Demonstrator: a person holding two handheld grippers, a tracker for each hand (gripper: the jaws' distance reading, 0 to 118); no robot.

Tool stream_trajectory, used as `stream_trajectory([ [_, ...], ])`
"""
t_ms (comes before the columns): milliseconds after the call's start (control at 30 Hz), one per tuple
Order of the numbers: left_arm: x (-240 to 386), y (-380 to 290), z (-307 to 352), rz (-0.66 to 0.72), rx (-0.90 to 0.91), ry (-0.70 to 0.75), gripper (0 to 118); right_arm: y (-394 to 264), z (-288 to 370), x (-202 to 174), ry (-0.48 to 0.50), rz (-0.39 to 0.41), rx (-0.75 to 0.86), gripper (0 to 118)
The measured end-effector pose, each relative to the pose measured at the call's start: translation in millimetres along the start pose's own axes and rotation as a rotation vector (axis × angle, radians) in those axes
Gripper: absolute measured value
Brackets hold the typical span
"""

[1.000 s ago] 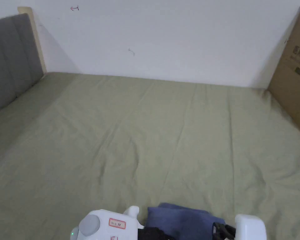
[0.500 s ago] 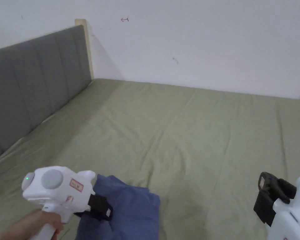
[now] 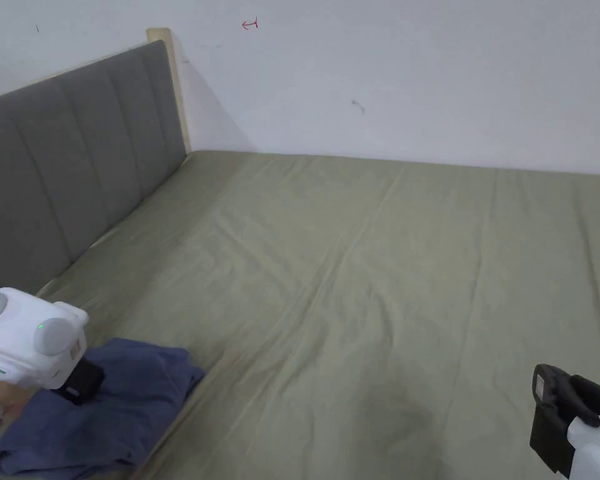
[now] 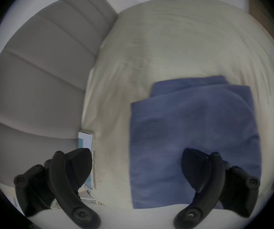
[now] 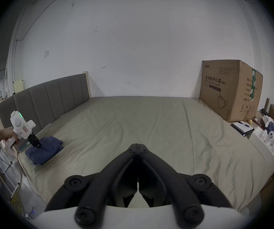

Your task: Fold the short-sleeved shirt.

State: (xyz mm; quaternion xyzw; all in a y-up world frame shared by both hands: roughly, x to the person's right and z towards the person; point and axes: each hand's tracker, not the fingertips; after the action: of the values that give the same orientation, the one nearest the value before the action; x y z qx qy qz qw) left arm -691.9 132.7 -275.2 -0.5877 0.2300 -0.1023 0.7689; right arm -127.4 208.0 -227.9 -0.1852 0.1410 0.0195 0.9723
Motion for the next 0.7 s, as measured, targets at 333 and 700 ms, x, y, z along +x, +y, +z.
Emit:
stream_trajectory([
  [333, 1.7, -16.9, 81.3, 0.228, 0.309, -0.201, 23, 7.5, 15.7, 19.8, 0.016, -0.035, 0.021, 0],
  [700, 158.5, -87.7, 300.0, 0.283, 0.823, -0.217, 0, 39.2, 65.4, 77.9, 0.015, -0.013, 0.127, 0],
])
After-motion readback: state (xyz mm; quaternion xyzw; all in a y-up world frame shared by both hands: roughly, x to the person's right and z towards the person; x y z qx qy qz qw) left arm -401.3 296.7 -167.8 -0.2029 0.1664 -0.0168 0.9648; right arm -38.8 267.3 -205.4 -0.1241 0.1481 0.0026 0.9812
